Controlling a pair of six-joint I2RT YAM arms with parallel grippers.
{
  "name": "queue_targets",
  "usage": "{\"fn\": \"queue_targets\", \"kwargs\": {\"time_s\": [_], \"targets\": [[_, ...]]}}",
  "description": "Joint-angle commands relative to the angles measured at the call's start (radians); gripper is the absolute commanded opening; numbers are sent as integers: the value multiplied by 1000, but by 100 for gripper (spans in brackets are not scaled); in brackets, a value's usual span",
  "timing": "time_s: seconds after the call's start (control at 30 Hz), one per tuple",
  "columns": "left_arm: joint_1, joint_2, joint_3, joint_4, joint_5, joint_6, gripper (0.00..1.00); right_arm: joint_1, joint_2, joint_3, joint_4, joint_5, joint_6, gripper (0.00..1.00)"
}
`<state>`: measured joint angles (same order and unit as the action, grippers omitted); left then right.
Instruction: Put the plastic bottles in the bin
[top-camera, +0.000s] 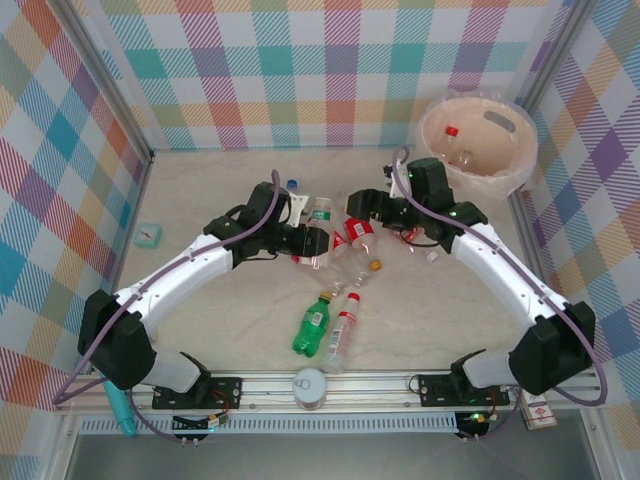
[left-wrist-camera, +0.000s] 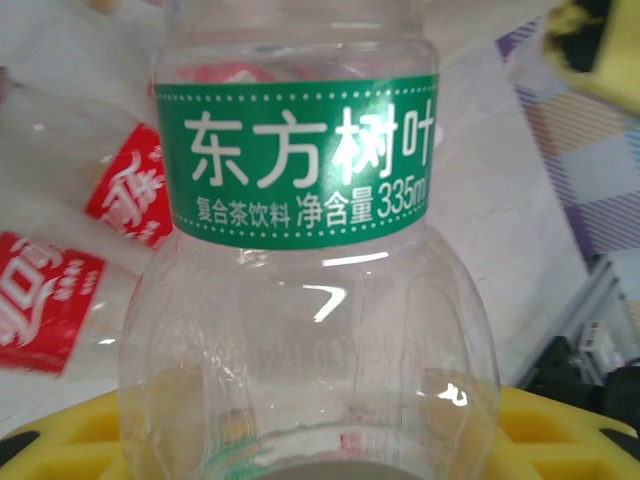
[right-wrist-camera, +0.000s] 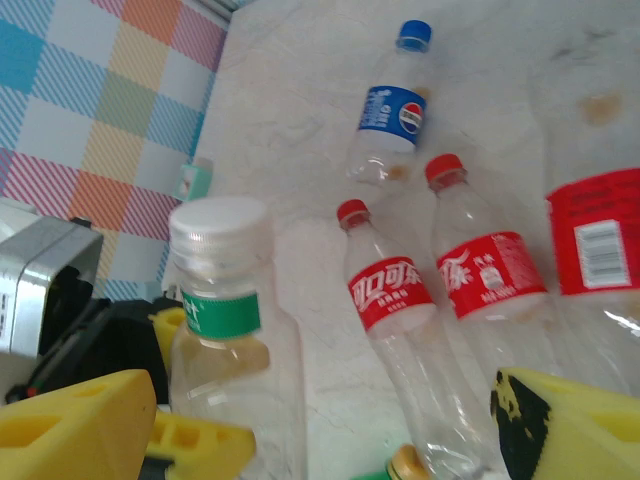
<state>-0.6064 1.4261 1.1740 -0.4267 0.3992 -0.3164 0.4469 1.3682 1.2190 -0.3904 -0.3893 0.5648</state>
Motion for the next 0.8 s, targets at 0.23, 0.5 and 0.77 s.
{"fn": "queue_targets", "kwargs": {"time_s": [0.23, 0.5, 0.77], "targets": [[0, 22, -29, 183, 201, -79, 50, 39, 123, 53, 190, -91, 71, 90], [-3, 45, -7, 225, 223, -99, 51, 46, 184, 76, 209, -119, 88, 70], [-6, 53, 1, 241, 199, -101, 61, 44, 155, 95, 142, -57, 65, 43]]}}
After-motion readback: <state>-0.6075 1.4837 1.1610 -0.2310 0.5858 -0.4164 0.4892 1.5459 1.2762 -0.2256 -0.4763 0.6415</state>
